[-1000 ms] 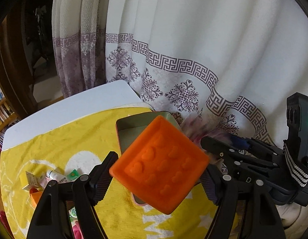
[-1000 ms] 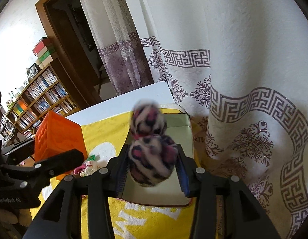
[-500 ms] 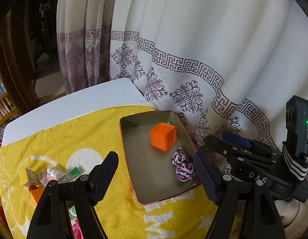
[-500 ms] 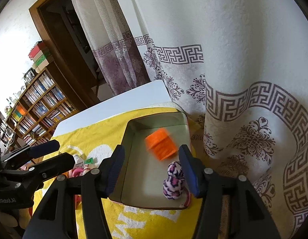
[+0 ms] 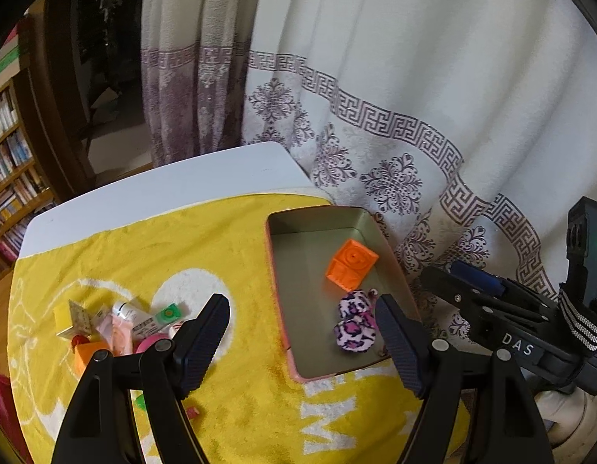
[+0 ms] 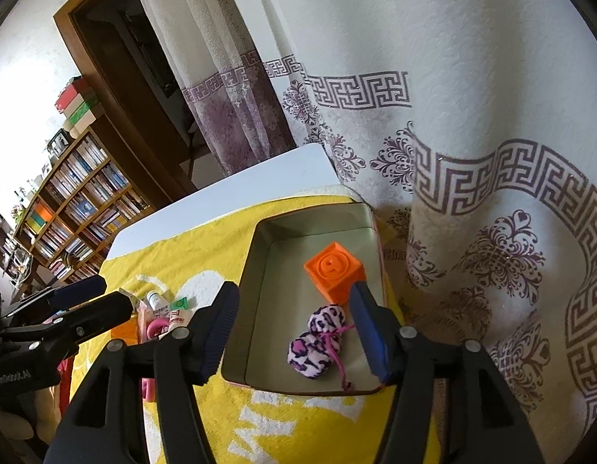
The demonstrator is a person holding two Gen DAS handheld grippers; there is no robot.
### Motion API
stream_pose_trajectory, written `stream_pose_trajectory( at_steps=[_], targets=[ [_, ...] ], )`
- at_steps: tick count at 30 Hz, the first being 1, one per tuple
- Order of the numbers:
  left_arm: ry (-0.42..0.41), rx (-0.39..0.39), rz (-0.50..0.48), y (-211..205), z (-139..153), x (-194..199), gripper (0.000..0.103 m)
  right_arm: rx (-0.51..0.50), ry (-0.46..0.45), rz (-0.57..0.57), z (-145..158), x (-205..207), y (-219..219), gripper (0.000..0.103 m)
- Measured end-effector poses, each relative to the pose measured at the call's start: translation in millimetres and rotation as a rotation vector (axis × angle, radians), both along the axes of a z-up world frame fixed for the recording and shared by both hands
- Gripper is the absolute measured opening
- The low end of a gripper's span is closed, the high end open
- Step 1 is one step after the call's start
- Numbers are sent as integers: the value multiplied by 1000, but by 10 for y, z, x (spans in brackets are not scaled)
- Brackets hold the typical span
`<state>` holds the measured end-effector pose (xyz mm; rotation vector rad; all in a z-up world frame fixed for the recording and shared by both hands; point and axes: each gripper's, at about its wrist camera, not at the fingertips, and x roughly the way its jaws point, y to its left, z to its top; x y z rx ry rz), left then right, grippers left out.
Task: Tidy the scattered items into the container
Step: 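Withdraw both tools from the tin box back toward the pile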
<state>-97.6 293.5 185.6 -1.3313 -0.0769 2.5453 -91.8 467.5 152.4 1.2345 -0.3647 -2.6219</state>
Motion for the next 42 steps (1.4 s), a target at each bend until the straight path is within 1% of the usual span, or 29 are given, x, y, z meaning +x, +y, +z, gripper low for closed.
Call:
stream_pose_trajectory(
  at_steps=[6,12,13,14,15,18,25,34,42],
  targets=[
    [-11,-4,57,-205,-36,59,79,5,-6,37,-22,38,-191,67],
    [-24,-9,140,-540,-99,164,80,6,-18,66,-45,80,-397,69],
    [-29,-10,161,-620,-118,184,82,7,-20,73,-50,85,-435,69],
    [-35,-10,181,-689,-135,200,89,7,-21,80,-54,91,-471,69],
    [-36,-9,205,-771,-142,224,94,9,-23,89,-58,99,-520,69],
    [-35,-7,269,-1030,-153,301,94,14,-28,118,-70,122,-670,69],
    [-73,12,381,-1579,-261,473,94,15,-48,175,-125,147,-1004,69],
    [-108,31,454,-2099,-369,661,94,22,-75,233,-192,221,-1455,72],
    [-158,46,461,-2409,-536,672,94,33,-101,259,-260,302,-1758,73]
  ],
)
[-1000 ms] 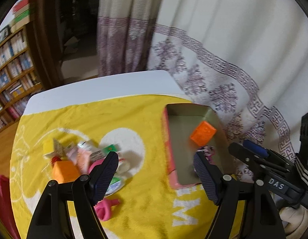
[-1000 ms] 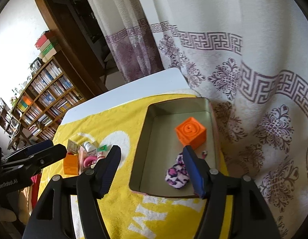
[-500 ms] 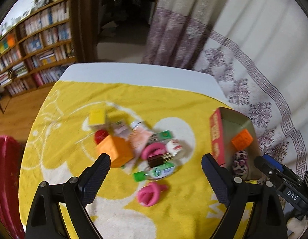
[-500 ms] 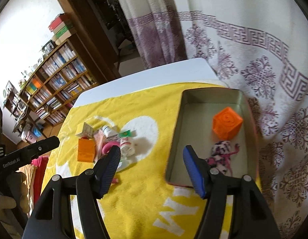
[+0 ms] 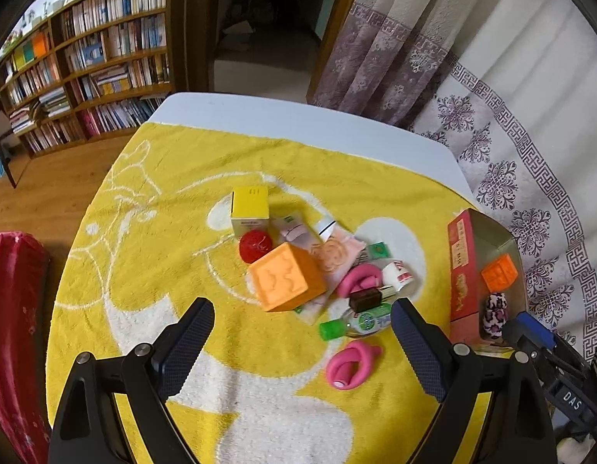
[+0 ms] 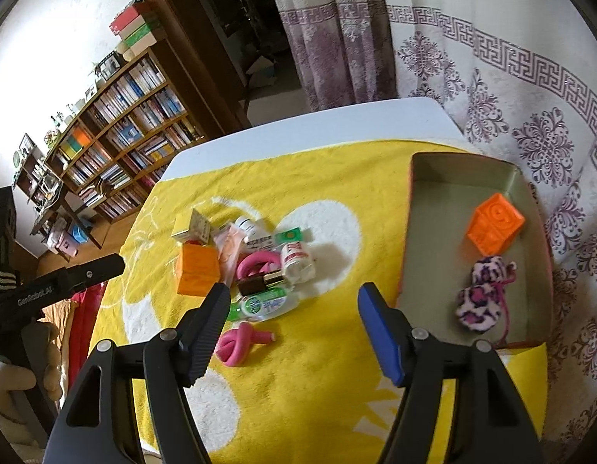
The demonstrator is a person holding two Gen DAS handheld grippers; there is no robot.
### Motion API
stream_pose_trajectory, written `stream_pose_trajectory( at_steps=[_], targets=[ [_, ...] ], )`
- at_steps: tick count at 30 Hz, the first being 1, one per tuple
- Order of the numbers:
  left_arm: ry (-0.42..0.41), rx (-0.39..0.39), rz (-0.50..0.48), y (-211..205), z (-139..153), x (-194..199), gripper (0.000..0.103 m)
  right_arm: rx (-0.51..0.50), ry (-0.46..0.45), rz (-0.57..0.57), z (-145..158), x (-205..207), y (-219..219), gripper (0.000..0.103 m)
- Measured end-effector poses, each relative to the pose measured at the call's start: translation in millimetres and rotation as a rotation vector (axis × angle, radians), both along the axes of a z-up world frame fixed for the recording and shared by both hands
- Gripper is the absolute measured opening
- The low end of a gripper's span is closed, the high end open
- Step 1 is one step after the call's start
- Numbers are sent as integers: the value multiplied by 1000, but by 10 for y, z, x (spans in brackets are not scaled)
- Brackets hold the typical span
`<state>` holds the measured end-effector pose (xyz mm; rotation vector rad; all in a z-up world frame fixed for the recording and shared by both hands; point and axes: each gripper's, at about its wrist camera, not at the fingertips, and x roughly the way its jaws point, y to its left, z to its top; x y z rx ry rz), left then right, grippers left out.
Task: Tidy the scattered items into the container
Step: 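Withdraw both tools from the tin box back toward the pile, then grasp the peach block with the left tool while the right tool grasps the pink foam tube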
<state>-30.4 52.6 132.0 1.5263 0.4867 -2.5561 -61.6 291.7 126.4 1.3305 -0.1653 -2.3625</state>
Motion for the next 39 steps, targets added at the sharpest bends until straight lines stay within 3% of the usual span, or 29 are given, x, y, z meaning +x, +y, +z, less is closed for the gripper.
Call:
stream_pose_trajectory(
  at_steps=[8,27,39],
  targets=[
    [-59,41,-31,-120,-245,-114,94,19,-37,3,-96,77,-210,78],
    [-190,146,-63,-322,-922,-589,94,78,-146,-90,-410,151,-321,78],
    [-246,229,-47,-410,-1238,-779,94,99,-196,-51,-577,92,-571,78]
  ],
)
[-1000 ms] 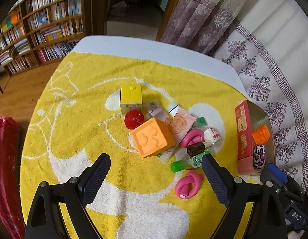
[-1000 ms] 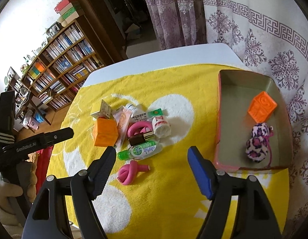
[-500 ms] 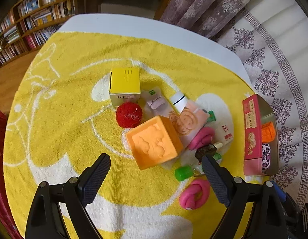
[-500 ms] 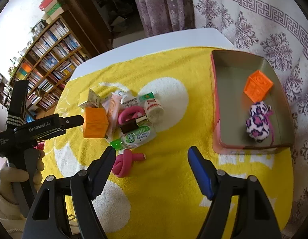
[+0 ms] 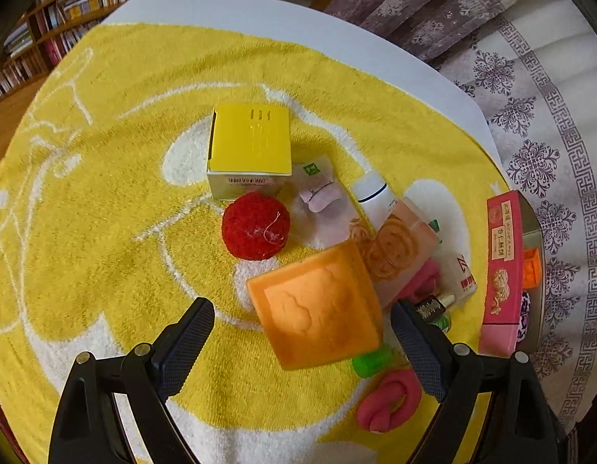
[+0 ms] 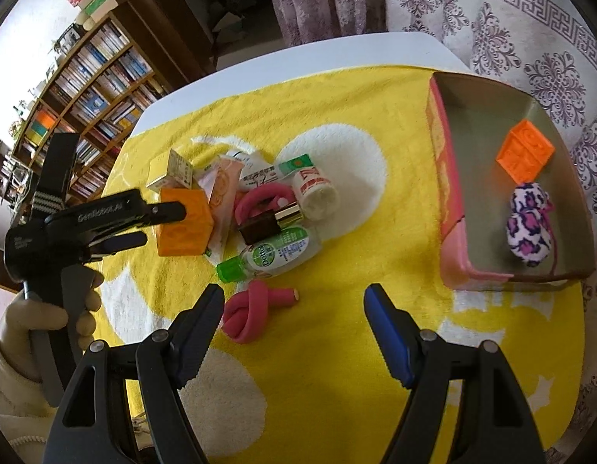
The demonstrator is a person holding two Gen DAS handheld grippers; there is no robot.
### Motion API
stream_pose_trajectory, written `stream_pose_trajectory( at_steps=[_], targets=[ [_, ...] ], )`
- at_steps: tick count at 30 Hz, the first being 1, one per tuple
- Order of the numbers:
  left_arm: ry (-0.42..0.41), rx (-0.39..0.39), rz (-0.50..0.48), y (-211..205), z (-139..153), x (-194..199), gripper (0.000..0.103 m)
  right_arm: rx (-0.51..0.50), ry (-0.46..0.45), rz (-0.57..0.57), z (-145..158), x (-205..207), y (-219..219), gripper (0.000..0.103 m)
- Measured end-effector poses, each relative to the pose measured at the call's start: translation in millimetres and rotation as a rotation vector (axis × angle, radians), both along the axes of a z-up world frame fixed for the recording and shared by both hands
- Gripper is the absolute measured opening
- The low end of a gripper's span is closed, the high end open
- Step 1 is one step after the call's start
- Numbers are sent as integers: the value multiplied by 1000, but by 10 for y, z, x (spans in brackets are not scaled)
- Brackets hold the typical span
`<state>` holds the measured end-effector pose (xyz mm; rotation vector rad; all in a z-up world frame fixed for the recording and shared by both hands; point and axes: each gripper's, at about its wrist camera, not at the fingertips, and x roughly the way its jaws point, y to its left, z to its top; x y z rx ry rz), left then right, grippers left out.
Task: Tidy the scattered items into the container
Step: 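Grasp the peach block with the left tool while the right tool grasps the pink foam tube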
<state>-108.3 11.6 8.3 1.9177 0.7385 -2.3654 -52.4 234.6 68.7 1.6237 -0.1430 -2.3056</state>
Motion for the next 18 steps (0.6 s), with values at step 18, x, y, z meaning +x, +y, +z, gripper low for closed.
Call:
stream_pose_trajectory(
  at_steps=[18],
  targets=[
    [8,74,-16,79,-128,-96,61,-8,-95,40,-286,-99,-175,78]
  ],
)
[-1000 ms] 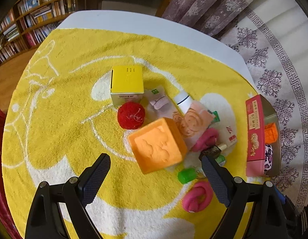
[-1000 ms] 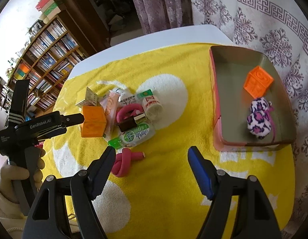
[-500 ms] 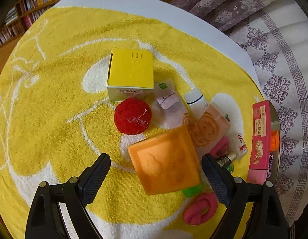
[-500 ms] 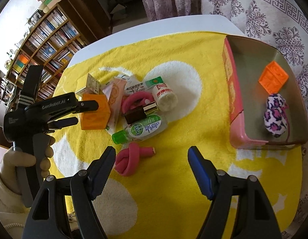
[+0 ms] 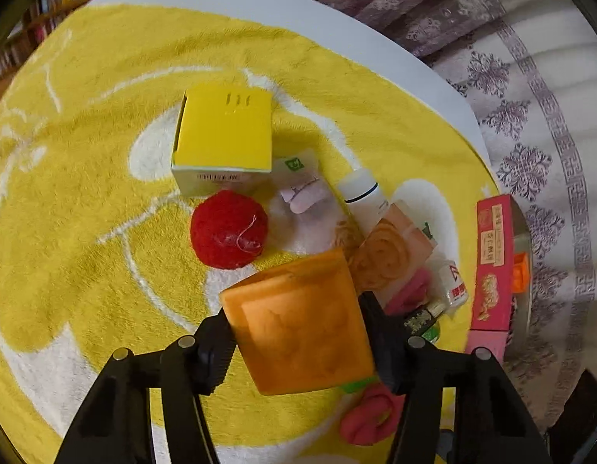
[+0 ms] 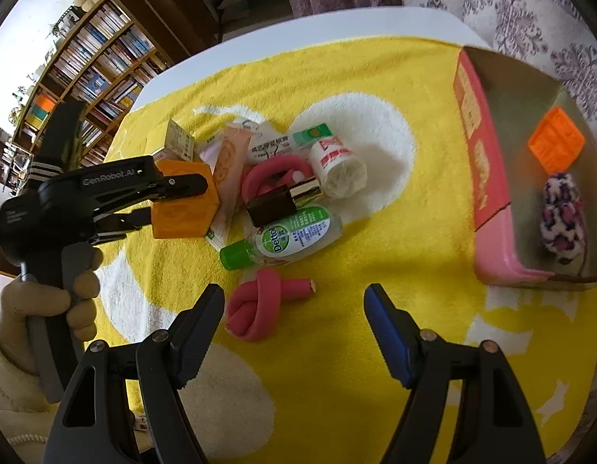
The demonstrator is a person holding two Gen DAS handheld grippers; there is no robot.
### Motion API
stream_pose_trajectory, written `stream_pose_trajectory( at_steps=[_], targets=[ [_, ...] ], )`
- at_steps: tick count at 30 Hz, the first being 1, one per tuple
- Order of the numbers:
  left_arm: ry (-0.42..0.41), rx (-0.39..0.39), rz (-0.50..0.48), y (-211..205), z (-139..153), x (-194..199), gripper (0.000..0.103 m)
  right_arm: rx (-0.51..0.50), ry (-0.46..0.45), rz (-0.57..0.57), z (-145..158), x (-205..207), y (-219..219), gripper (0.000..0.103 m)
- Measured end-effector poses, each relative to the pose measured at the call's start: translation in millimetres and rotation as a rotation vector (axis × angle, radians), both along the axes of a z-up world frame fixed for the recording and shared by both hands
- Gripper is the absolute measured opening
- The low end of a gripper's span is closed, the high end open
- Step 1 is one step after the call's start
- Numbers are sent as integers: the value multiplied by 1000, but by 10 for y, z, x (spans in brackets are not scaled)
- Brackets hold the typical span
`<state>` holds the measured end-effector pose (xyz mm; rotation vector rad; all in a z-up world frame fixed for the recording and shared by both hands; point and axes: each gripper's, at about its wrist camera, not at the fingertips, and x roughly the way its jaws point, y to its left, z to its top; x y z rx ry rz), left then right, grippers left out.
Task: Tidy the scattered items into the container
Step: 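Grasp the peach block with the left tool while the right tool grasps the pink foam tube, then carry the peach block and pink foam tube into the tin box and release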
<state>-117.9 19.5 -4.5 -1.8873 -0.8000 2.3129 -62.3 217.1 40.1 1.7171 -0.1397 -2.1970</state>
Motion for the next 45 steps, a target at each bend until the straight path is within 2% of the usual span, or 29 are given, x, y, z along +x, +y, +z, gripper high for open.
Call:
stream_pose_trajectory(
  at_steps=[11,20,24,26,29,35,45],
  targets=[
    [24,-33,25,-113,141,86,60,-28,-96,76,-285,-66,-243,78],
    [39,-55,37,-247,291,195,60,63,-136,156,-512,-52,-480,78],
    [41,-62,45,-247,325,236,60,107,-89,198,-519,-30,-565,78],
    [42,-67,48,-245,347,263,60,138,-62,217,-521,-5,-592,73],
    [45,-70,51,-230,381,292,60,161,-40,246,-523,33,-602,70],
    [59,-91,69,-177,502,386,60,123,-29,254,-481,80,-497,68],
    [86,-121,58,194,726,433,60,38,84,203,-4,73,18,68]
  ],
)
